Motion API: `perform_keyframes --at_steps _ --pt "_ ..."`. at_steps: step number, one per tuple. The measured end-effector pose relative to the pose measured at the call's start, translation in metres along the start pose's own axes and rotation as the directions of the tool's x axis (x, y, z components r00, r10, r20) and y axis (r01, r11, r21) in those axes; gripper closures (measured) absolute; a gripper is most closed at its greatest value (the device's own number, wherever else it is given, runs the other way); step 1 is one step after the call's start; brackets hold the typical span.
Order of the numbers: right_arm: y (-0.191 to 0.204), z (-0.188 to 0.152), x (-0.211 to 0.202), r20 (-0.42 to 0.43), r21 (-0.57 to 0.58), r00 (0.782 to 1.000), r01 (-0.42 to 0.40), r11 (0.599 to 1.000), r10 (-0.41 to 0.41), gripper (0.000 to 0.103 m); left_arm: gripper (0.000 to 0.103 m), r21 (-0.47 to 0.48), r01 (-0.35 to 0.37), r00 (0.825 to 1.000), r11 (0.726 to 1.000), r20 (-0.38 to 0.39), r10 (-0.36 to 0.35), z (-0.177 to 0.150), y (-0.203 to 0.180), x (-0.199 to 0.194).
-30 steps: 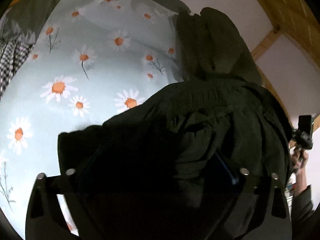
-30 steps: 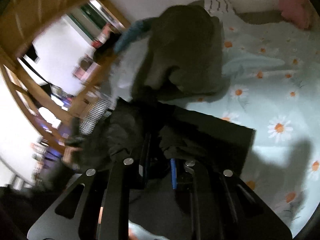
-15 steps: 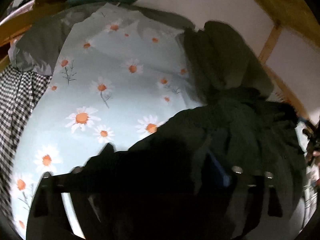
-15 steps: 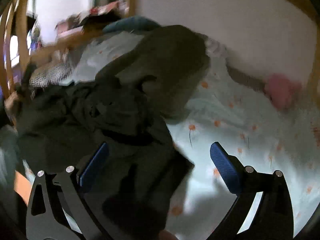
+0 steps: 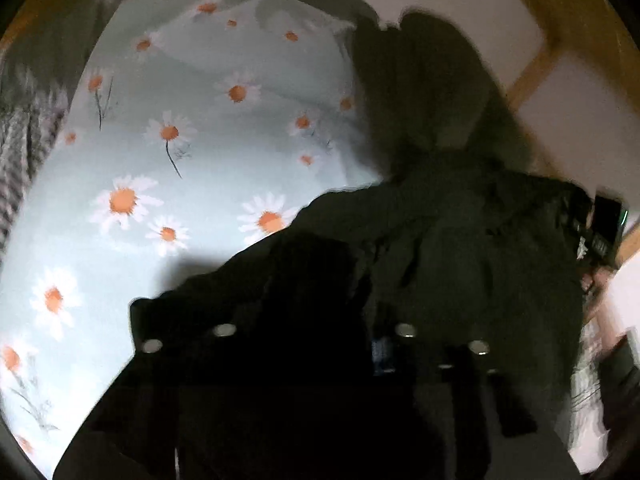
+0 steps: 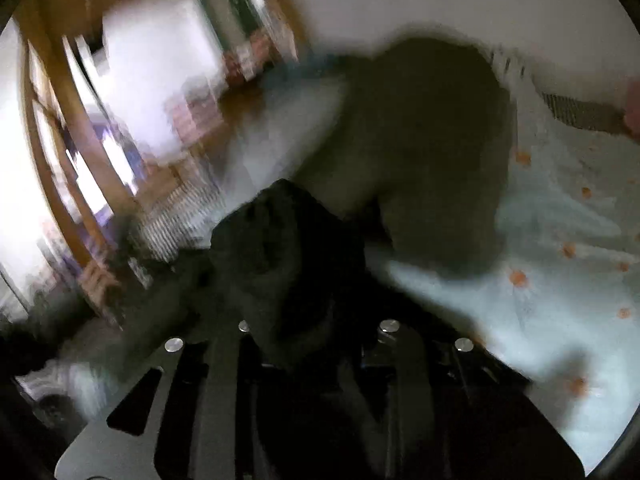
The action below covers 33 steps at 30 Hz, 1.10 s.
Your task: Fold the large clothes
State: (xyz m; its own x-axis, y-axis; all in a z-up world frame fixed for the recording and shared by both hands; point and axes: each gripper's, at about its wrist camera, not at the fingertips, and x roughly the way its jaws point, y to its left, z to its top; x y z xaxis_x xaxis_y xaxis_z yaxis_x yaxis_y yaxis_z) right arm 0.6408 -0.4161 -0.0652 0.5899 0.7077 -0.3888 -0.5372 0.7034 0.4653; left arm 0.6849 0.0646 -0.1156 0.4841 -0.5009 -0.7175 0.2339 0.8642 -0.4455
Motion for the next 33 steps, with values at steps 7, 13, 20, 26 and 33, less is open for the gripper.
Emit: perform_keyframes --at_steps 7,13,20,26,33 --pt "-0.031 0.012 -0.006 0.24 0.239 0.965 -0.163 0.957 0.104 0.08 0.084 -0.131 0.234 0.967 0.963 0.136 -0.216 0.026 0.012 -0.023" --pt "-0.071 -0.003 0.07 -0.034 0.407 0.983 0.179 0.896 -0.181 0.016 0.084 -0.212 0.155 0.983 0.965 0.129 -0.129 0.031 0.045 -0.004" --pt "-0.023 0.002 0.016 -0.024 0.285 0.945 0.319 0.904 -0.326 0.003 0.041 -0.192 0.075 0.972 0.979 0.234 -0.028 0.019 0.031 -0.036" --pt "0.082 -0.009 -0.045 0.087 0.04 0.886 0.455 0.89 -0.456 0.003 0.008 0.04 -0.023 0.954 0.999 0.299 0.01 -0.012 -0.086 -0.083" --pt "0.094 -0.081 0.107 -0.255 -0.011 0.775 0.596 0.803 -0.578 0.002 0.006 0.045 -0.418 0.892 0.907 0.21 0.4 -0.039 -0.093 0.038"
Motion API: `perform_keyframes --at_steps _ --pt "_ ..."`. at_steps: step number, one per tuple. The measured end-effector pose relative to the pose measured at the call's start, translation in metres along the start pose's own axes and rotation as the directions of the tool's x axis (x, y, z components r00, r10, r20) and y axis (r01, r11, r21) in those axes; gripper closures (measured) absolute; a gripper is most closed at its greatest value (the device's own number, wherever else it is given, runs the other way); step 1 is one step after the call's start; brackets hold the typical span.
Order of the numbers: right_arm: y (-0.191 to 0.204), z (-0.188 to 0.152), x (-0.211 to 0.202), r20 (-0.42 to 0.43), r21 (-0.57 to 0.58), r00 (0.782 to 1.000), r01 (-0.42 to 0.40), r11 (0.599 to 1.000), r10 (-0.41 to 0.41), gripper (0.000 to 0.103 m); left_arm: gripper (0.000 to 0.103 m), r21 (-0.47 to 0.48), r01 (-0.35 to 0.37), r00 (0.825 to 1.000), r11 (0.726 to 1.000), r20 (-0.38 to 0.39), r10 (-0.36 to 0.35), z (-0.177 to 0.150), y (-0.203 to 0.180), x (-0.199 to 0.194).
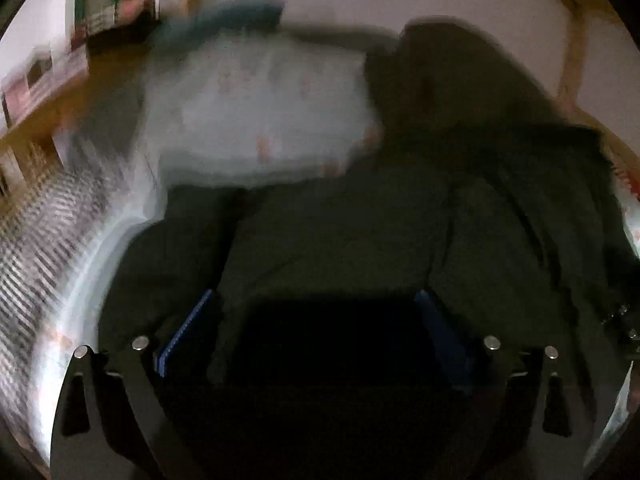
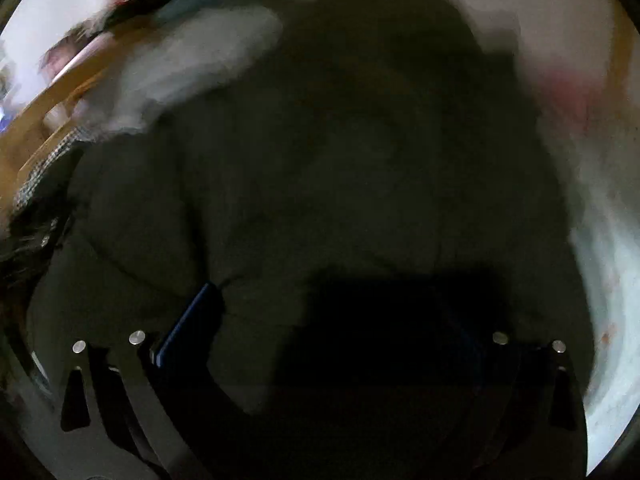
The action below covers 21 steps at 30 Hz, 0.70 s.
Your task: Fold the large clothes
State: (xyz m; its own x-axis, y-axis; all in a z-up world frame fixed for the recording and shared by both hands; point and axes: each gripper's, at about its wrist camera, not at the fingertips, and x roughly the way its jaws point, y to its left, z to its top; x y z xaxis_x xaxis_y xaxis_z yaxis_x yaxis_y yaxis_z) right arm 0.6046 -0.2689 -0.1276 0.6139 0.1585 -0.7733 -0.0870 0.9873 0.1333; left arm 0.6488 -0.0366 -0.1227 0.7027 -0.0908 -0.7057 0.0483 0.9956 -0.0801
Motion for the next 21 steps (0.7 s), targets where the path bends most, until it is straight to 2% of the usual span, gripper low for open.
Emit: perform_keyframes --at_steps 1,2,4,6,7,8,9,10,11,12,14,16,21 --pt "0.002 -0.001 0.007 0.006 -0.01 1.0 0.028 1.0 -0.028 0.002 0.006 -0.049 0.027 1.0 0.998 0.015 -0.026 -0.001 0.011 0.004" --pt "0.003 0.0 0.011 0.001 -0.011 0.999 0.048 0.999 -0.048 0.002 0.006 -0.056 0.023 1.0 0.998 0.014 -0.023 0.0 0.014 0.006" --pt "0.008 0.004 0.014 -0.026 -0.001 0.996 0.082 0.997 -0.082 0.002 0.006 0.017 -0.03 0.999 0.999 -0.011 0.03 0.003 0.009 0.013" --pt "0.011 0.009 0.005 -0.066 -0.003 0.995 0.077 0.997 -0.077 0.003 0.006 0.043 -0.039 0.998 0.998 -0.041 0.041 0.004 0.01 0.018" --pt "0.009 0.012 -0.006 -0.039 0.003 0.998 0.054 0.999 -0.054 0.003 0.006 0.041 -0.031 0.998 0.999 -0.055 0.033 0.004 0.014 0.019" --pt "0.006 0.013 -0.028 0.052 0.012 0.998 0.045 0.999 -0.046 0.003 0.006 0.041 -0.022 0.998 0.999 -0.061 0.025 0.002 0.017 0.018" --pt "0.001 0.015 -0.042 0.109 0.014 0.988 0.105 0.994 -0.106 0.003 0.006 0.043 -0.016 0.998 0.999 -0.059 0.019 0.001 0.021 0.018" --pt "-0.006 0.015 -0.041 0.109 0.019 0.981 0.156 0.987 -0.158 0.003 0.006 0.041 -0.014 0.999 0.999 -0.048 0.015 -0.002 0.023 0.017" --pt "-0.016 0.014 -0.029 0.053 0.03 0.982 0.181 0.983 -0.183 0.003 0.006 0.038 -0.015 0.999 0.999 -0.046 0.017 -0.003 0.021 0.019" --pt "-0.029 0.008 -0.006 -0.03 0.035 0.985 0.172 0.984 -0.171 0.003 0.006 0.033 -0.012 0.999 0.999 -0.039 0.014 -0.004 0.023 0.019" --pt "-0.035 0.003 0.007 -0.019 -0.002 0.988 0.152 0.988 -0.152 0.002 0.006 0.028 -0.019 0.999 0.999 -0.035 0.02 -0.005 0.02 0.022" --pt "-0.035 0.005 0.009 -0.072 0.009 0.984 0.166 0.986 -0.165 0.002 0.006 0.037 -0.031 0.999 0.999 -0.04 0.033 -0.002 0.017 0.029" --pt "-0.046 -0.018 -0.011 -0.129 0.016 0.983 0.131 0.991 -0.128 0.002 0.006 0.047 -0.006 0.997 0.999 -0.072 0.01 -0.01 0.017 0.023"
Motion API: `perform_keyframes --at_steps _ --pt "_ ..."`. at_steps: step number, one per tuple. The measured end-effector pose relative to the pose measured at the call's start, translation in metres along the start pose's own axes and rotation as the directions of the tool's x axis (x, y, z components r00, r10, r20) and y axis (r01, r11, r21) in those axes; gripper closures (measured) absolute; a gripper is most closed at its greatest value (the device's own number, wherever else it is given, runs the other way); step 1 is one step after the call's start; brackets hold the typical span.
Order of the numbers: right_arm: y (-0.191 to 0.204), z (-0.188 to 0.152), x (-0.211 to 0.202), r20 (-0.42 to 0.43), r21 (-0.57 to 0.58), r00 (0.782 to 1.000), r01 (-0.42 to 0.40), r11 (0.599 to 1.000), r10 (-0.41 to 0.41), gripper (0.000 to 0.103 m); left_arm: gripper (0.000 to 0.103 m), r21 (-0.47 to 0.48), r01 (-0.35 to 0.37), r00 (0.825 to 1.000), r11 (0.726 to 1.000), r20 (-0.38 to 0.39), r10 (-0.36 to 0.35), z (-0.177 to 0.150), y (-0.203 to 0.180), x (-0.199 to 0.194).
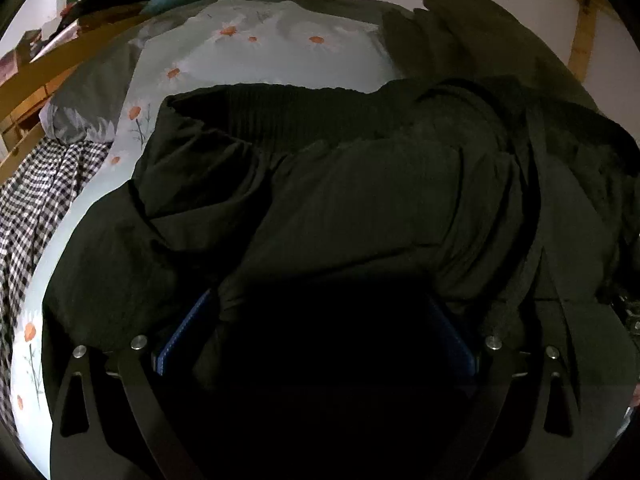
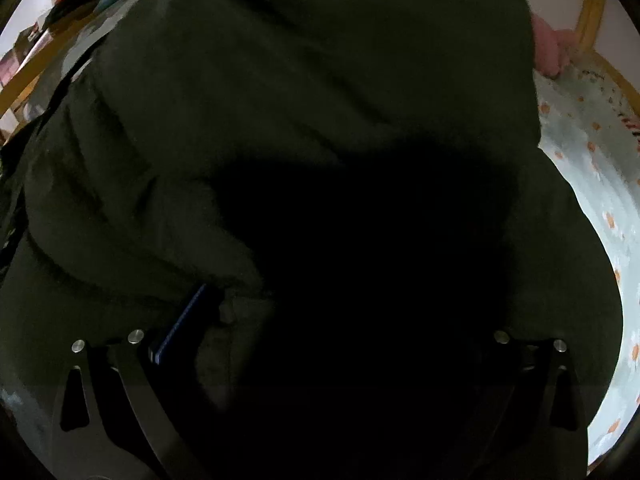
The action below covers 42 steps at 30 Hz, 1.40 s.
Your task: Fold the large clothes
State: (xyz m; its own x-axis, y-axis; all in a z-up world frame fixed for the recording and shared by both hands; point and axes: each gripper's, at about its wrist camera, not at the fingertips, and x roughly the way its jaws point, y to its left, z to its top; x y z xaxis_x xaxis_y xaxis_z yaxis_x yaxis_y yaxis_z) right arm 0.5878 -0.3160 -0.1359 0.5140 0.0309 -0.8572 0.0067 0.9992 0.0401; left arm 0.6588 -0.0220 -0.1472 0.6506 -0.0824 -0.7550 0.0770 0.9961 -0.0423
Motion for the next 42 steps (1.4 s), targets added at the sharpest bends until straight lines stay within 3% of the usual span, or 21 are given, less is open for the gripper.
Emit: perform_keyframes --at_steps 5,10,12,17,20,25,27,30,31,32,34,35,37,40,42 --pt "-0.028 -0.052 -0.038 -0.002 0.047 0.999 -0.04 0.998 0.04 0.002 0.006 0.04 0.008 1.0 0.999 -0.023 -0.007 -0.029 -0.024 -0.024" --pt "-0.077 -0.093 -0.072 0.017 0.114 0.999 -0.05 0.992 0.048 0.004 0.006 0.08 0.068 0.997 0.994 -0.047 -0.065 -0.056 -0.052 -0.049" --pt "-0.098 -0.091 -0.065 0.028 0.126 0.999 -0.047 0.991 0.044 0.004 0.006 0.085 0.075 0.997 0.994 -0.039 -0.072 -0.054 -0.058 -0.047" --pt "-0.096 -0.079 -0.059 0.039 0.127 0.999 0.002 0.992 -0.007 0.004 0.006 0.048 0.103 0.995 0.994 -0.025 -0.102 -0.049 -0.053 -0.038" --pt "-0.077 -0.075 -0.05 0.05 0.1 0.997 0.056 0.993 -0.061 0.004 0.006 0.053 0.086 0.996 0.995 -0.011 -0.085 -0.051 -0.056 -0.036" --pt "-0.082 -0.076 -0.064 0.04 0.129 0.997 0.053 0.99 -0.059 0.004 0.005 0.058 0.052 0.999 0.997 0.009 -0.052 -0.055 -0.06 -0.033" --pt "-0.084 -0.085 -0.093 0.119 0.137 0.992 0.017 0.99 -0.034 0.003 0.005 0.056 0.052 0.999 0.997 0.012 -0.053 -0.056 -0.059 -0.033" --pt "-0.091 -0.108 -0.149 0.311 0.186 0.95 -0.1 0.978 0.038 0.003 0.005 0.055 0.048 0.999 0.997 0.018 -0.049 -0.055 -0.059 -0.032" --pt "-0.102 -0.119 -0.169 0.427 0.228 0.901 -0.186 0.956 0.073 0.003 0.005 0.057 0.043 0.999 0.997 0.023 -0.044 -0.055 -0.06 -0.031" --pt "-0.116 -0.137 -0.185 0.543 0.269 0.834 -0.289 0.919 0.103 0.003 0.005 0.058 0.041 0.999 0.997 0.026 -0.043 -0.055 -0.059 -0.031" --pt "-0.144 -0.152 -0.179 0.593 0.331 0.795 -0.387 0.861 0.129 0.003 0.005 0.059 0.04 0.999 0.997 0.031 -0.042 -0.055 -0.059 -0.031" --pt "-0.157 -0.148 -0.177 0.593 0.367 0.793 -0.423 0.829 0.142 0.003 0.005 0.06 0.04 0.999 0.997 0.031 -0.042 -0.055 -0.059 -0.031" --pt "-0.17 -0.166 -0.163 0.59 0.464 0.787 -0.514 0.721 0.181 0.003 0.005 0.063 0.037 0.999 0.997 0.03 -0.039 -0.055 -0.06 -0.031" --pt "-0.189 -0.191 -0.123 0.567 0.609 0.785 -0.603 0.514 0.249 0.003 0.005 0.067 0.035 0.999 0.997 0.029 -0.037 -0.055 -0.06 -0.031" --pt "-0.188 -0.202 -0.103 0.573 0.638 0.76 -0.649 0.415 0.306 0.003 0.005 0.068 0.036 0.999 0.997 0.027 -0.038 -0.055 -0.06 -0.031"
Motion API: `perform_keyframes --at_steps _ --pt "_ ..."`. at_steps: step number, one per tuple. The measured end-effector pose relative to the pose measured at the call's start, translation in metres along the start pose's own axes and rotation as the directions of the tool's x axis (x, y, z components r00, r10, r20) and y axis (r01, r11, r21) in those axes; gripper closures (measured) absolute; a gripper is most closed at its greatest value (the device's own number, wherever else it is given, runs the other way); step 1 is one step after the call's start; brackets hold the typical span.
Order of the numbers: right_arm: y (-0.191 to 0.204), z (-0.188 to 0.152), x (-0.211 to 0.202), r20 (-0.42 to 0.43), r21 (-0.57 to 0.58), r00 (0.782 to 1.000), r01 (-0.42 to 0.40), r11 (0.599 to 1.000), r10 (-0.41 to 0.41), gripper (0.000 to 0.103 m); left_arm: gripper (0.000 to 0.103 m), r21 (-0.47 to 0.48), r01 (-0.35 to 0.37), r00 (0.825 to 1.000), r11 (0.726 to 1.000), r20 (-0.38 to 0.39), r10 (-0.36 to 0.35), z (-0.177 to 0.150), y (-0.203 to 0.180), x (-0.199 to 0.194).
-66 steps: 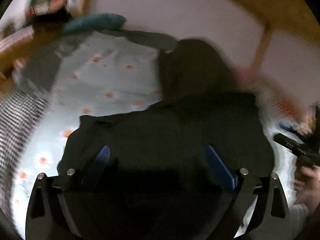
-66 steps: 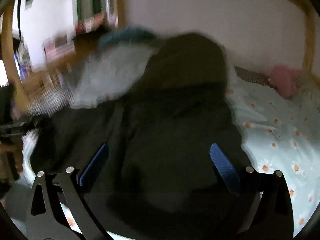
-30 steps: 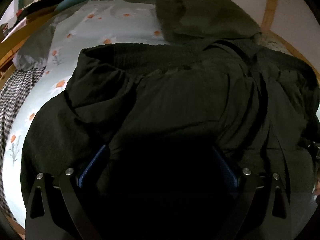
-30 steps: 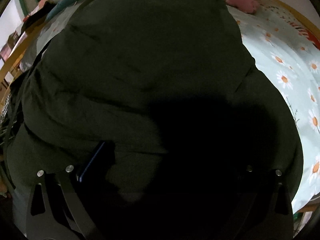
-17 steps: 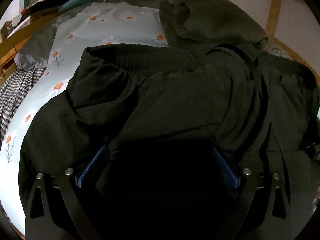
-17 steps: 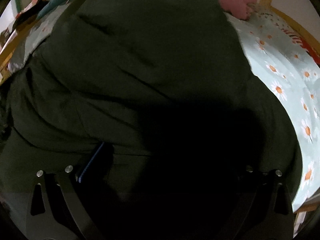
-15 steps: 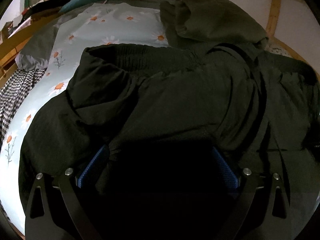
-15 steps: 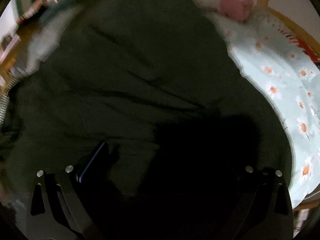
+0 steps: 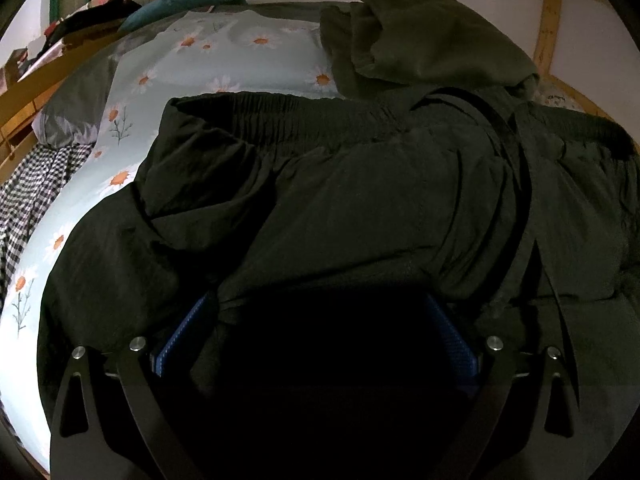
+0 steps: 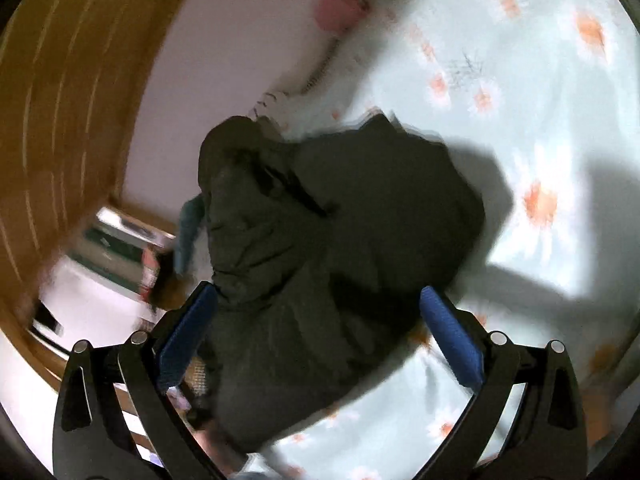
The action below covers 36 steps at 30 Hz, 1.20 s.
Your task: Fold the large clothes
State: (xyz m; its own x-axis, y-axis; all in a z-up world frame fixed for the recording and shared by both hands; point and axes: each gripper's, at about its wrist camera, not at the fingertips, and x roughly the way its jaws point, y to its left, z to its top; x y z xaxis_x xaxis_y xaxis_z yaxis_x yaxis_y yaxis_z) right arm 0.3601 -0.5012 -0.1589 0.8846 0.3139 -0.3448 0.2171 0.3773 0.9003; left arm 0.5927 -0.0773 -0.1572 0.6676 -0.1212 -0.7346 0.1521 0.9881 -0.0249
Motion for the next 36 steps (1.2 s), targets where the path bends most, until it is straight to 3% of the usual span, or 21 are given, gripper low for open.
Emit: perform_keyframes --at_steps 5,15,16,17,19,21,22,24,26,29,30,32,36 --pt "-0.017 -0.021 0.029 -0.092 0.064 0.995 -0.035 0.997 0.041 0.003 0.005 0.001 -0.001 1.0 1.0 0.0 0.001 0.0 0.0 0.0" --pt "-0.027 0.004 0.1 -0.069 0.148 0.991 -0.101 0.984 0.113 0.004 0.005 0.008 -0.008 1.0 1.0 0.007 0.008 -0.001 0.0 -0.001" --pt "-0.025 0.003 0.097 -0.061 0.148 0.993 -0.094 0.985 0.104 0.025 0.005 0.008 -0.01 1.0 1.0 0.007 0.01 -0.001 0.0 -0.001" --pt "-0.024 0.002 0.096 -0.05 0.145 0.995 -0.073 0.987 0.081 0.055 0.005 0.002 -0.015 1.0 1.0 0.007 0.015 0.0 -0.001 -0.003" --pt "-0.021 -0.003 0.091 -0.036 0.144 0.99 -0.127 0.981 0.134 0.062 0.007 -0.058 -0.005 1.0 0.998 0.003 0.006 0.007 -0.001 -0.015" --pt "-0.008 -0.01 0.086 -0.023 0.092 0.99 -0.14 0.986 0.142 0.063 0.008 -0.082 0.097 0.989 0.992 0.122 -0.086 0.021 -0.012 -0.053" --pt "-0.005 -0.012 0.086 -0.02 0.08 0.989 -0.143 0.986 0.145 0.063 0.007 -0.056 0.115 0.977 0.992 0.188 -0.102 0.029 -0.028 -0.078" --pt "0.0 -0.014 0.09 -0.02 0.06 0.99 -0.139 0.988 0.14 0.063 0.006 0.006 0.155 0.962 0.988 0.226 -0.152 0.04 -0.061 -0.106" --pt "-0.002 -0.015 0.097 -0.029 0.074 0.989 -0.14 0.987 0.143 0.062 0.006 0.063 0.179 0.97 0.982 0.154 -0.187 0.046 -0.095 -0.096" --pt "-0.003 -0.019 0.103 -0.036 0.099 0.986 -0.159 0.982 0.163 0.061 0.006 0.122 0.08 0.996 0.989 -0.059 -0.073 0.037 -0.13 -0.022" --pt "0.002 -0.02 0.105 -0.038 0.087 0.985 -0.164 0.983 0.168 0.06 0.006 0.116 0.074 0.995 0.99 -0.081 -0.065 0.03 -0.132 0.0" --pt "0.013 -0.018 0.102 -0.031 0.059 0.982 -0.183 0.981 0.185 0.06 0.005 0.108 0.056 0.998 0.993 -0.03 -0.053 0.023 -0.131 0.011" --pt "0.039 -0.018 0.098 -0.006 0.043 0.972 -0.235 0.971 0.236 0.061 0.005 0.105 0.044 0.995 0.994 -0.088 -0.034 0.027 -0.129 -0.001"
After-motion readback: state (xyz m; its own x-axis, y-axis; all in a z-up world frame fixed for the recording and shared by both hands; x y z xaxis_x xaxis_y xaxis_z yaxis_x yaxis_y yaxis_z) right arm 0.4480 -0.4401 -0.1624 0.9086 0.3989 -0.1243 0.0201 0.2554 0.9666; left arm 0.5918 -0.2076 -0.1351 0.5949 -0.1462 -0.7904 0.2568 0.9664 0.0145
